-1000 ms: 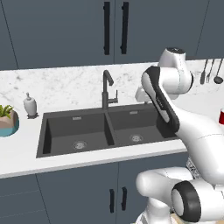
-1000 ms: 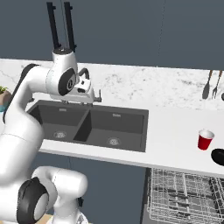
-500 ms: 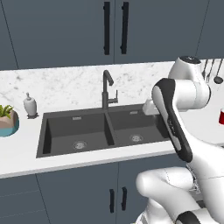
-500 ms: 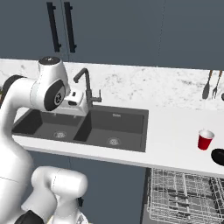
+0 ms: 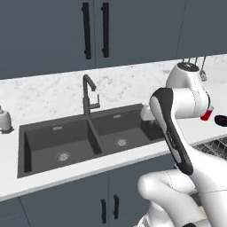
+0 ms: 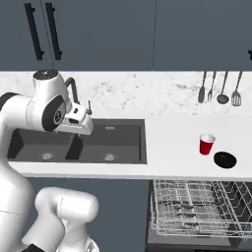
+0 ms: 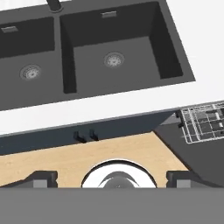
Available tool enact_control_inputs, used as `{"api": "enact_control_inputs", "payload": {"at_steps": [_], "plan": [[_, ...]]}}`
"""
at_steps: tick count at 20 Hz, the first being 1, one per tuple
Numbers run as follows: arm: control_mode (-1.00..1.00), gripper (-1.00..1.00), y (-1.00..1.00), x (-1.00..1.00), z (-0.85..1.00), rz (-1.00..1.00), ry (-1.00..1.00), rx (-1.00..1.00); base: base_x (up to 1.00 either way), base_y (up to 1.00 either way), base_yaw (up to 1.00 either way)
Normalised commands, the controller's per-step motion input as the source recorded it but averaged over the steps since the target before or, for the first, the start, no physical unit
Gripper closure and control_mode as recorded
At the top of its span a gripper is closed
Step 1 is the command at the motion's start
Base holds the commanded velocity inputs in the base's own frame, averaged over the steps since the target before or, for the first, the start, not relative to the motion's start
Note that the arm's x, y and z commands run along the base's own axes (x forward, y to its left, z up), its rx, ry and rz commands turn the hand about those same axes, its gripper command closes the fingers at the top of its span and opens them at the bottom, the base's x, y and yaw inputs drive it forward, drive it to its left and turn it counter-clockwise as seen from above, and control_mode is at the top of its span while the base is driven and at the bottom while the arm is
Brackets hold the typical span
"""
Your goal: Pick up the cup and bowl from the counter, place them in the dishwasher, and close the dishwasher door.
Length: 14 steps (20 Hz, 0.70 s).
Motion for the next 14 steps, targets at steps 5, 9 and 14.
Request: {"api": "enact_control_inputs", "payload": {"at_steps": [5, 9, 14], "plan": [[1.0, -1.0, 0.0, 0.0, 0.0, 0.0, 0.0, 0.0, 0.03, 0.03, -0.74], [1.0, -1.0, 0.0, 0.0, 0.0, 0.0, 0.0, 0.0, 0.0, 0.0, -0.71], [1.0, -1.0, 0.0, 0.0, 0.0, 0.0, 0.0, 0.0, 0.0, 0.08, -0.59]]}}
